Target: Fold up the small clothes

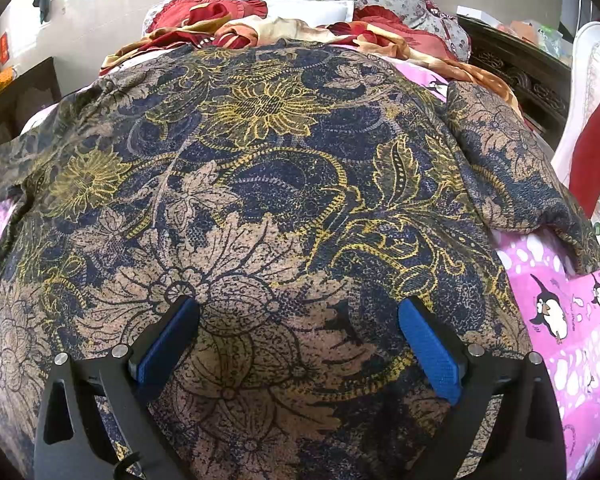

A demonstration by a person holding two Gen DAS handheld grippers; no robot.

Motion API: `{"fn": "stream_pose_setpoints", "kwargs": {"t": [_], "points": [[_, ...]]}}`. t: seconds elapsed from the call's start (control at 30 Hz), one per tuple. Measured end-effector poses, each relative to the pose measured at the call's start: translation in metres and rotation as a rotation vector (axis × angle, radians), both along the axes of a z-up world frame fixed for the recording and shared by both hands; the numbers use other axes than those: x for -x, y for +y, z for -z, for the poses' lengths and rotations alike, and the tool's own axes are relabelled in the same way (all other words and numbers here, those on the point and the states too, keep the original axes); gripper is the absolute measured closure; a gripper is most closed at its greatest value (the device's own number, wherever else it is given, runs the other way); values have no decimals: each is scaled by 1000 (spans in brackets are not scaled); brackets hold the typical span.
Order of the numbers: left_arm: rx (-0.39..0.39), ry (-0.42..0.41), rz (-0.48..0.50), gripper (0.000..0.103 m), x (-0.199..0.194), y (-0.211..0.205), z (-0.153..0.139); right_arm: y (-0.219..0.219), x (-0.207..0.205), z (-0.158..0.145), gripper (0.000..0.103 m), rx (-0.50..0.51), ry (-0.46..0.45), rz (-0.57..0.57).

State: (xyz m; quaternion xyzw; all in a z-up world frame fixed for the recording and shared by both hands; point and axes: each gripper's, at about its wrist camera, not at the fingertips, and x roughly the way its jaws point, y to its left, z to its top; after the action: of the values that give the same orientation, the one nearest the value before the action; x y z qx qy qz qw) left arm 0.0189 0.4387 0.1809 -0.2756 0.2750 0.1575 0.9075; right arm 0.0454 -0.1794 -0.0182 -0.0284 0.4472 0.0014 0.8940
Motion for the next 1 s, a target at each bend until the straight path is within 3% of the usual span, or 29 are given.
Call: {"fn": "stream_pose_setpoints", "kwargs": {"t": [0.13,0.27,0.47,0.6,0.63,0.7,0.77,0.87,1.0], "points": [[36,-22,153,97,-17,-50,10,0,0,0,12,0,4,0],[54,-27,381,97,-51,-149,32,0,-2,1,11,-5,16,0],[107,45,676,97,-95,-317,99,0,-2,1,11,-13,14,0],[118,138,766,90,-114,-380,150,0,0,-2,12,-13,25,0],[126,157,780,84,-112,-387,159,-1,0,-5,13,-17,42,-6],[110,191,786,81,-113,-394,171,-1,-1,-17,32,-31,71,-54],[113,188,790,65,-105,-391,174,-2,-2,-33,34,-28,38,-79],[45,143,778,52,-79,-381,167,0,-13,-62,34,-88,-43,-113],[-112,148,740,50,-44,-367,175,22,-40,-69,35,-309,-39,-230]]}}
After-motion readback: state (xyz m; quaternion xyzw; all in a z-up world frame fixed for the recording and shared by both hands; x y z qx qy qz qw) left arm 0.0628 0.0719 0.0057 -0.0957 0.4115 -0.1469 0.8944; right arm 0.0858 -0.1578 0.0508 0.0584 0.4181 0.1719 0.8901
